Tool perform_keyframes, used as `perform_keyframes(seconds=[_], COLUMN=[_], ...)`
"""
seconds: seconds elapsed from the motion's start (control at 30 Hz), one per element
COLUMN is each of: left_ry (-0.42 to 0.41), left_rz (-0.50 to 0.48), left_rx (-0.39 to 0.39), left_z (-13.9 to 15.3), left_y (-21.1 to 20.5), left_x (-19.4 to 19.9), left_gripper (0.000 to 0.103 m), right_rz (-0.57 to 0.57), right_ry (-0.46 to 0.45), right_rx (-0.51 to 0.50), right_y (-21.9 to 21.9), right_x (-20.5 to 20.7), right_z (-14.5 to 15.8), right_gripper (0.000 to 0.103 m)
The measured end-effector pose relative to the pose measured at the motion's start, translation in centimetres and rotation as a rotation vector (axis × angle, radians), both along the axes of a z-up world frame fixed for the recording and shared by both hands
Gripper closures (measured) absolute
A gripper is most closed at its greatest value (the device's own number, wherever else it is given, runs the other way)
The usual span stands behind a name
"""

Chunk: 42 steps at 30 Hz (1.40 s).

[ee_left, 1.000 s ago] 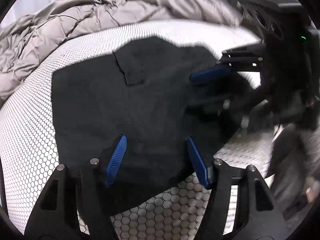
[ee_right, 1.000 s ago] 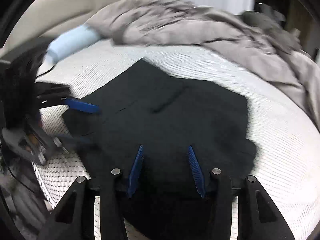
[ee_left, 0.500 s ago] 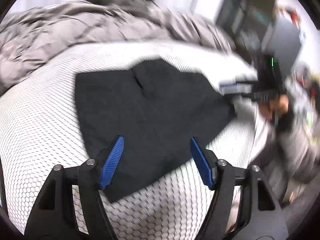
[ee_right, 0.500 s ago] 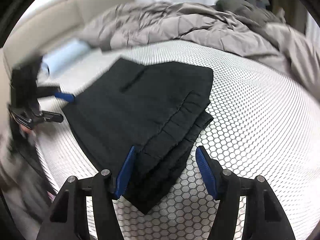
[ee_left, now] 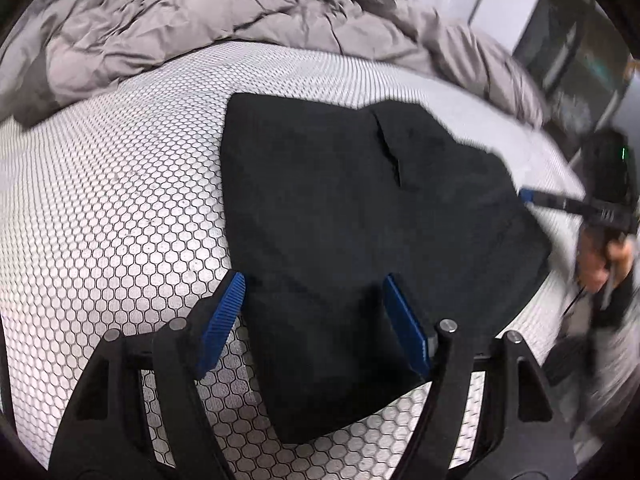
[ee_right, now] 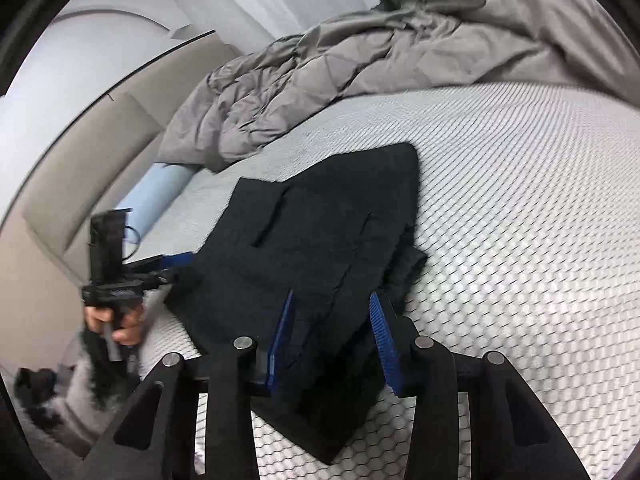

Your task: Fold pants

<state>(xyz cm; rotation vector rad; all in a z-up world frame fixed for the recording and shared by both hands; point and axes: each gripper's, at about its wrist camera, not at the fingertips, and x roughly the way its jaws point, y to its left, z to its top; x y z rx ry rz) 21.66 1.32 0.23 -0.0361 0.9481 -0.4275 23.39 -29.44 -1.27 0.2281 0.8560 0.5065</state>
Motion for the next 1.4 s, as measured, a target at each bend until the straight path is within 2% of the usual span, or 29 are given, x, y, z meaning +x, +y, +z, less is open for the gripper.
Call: perform_keyframes(seconds=[0.1, 0.23, 0.33, 0.53, 0.73, 0.9, 0.93, 0.97, 1.13, 1.17, 1.23, 1.27, 1.33, 1.4], left_ry=[-0.002, 0.004, 0.005, 0.004, 0.004, 0.003, 0.003, 0.004, 0.005, 0.004, 0.01, 0.018, 0.041, 0.054], left_rz=[-0.006, -0.005, -0.005, -0.004, -0.001, 0.003, 0.003, 0.005, 0.015, 0.019, 0.035, 0.049, 0.076, 0.098], left_rx=[0.026, 0.02, 0.027, 0.032, 0.036, 0.039, 0.038, 0.037, -0.016, -0.026, -0.035, -0.036, -0.044, -0.063], left_z=[-0.1, -0.5, -0.4, -0.2, -0.3, -0.4, -0.4, -0.3, 0.3, 0.4, 0.4, 0.3, 0.0, -0.2], left_y=[-0.3, -1.7, -2.1, -2.3, -2.5, -2.8, -2.8, -2.8, -1.9, -1.7, -1.2, -0.9, -0.5, -0.2], left_x=[0.0, 1.1, 0.8, 0.6, 0.7, 0.6, 0.6, 0.6, 0.6, 0.6, 0.8, 1.0, 1.3, 1.5], left_gripper=[0.034, 0.034, 0.034, 0.034, 0.034, 0.034, 0.034, 0.034, 0.034, 0.034, 0.034, 0.034, 0.034, 0.034], right_rz=[0.0, -0.013, -0.017, 0.049, 0.057, 0.055, 0.048, 0.05, 0.092, 0.084, 0.049, 0.034, 0.038, 0.038], right_ry=[0.028, 0.053, 0.042, 0.005, 0.077, 0.096, 0.096, 0.098, 0.011, 0.02, 0.077, 0.114, 0.138, 0.094], right_rx=[-0.012, -0.011, 0.004, 0.142, 0.139, 0.118, 0.097, 0.066, 0.144, 0.109, -0.055, -0.078, -0.042, 0.006], right_y=[0.6, 0.4, 0.2, 0.0, 1.0, 1.7, 1.9, 2.2, 0.9, 0.7, 1.2, 1.2, 0.8, 0.0], right_x=[0.8, 1.0, 0.9, 0.0, 0.8, 1.1, 1.2, 1.2, -0.9, -1.2, -0.9, -0.4, 0.1, -0.6], right_z=[-0.5, -0.6, -0.5, 0.9, -0.6, -1.5, -1.7, -1.7, 1.5, 1.4, -0.9, -2.2, -3.2, -1.6], right_gripper=[0.063, 0.063, 0.063, 0.063, 0.063, 0.063, 0.072, 0.097, 0.098, 0.098, 0.098, 0.098, 0.098, 0.092])
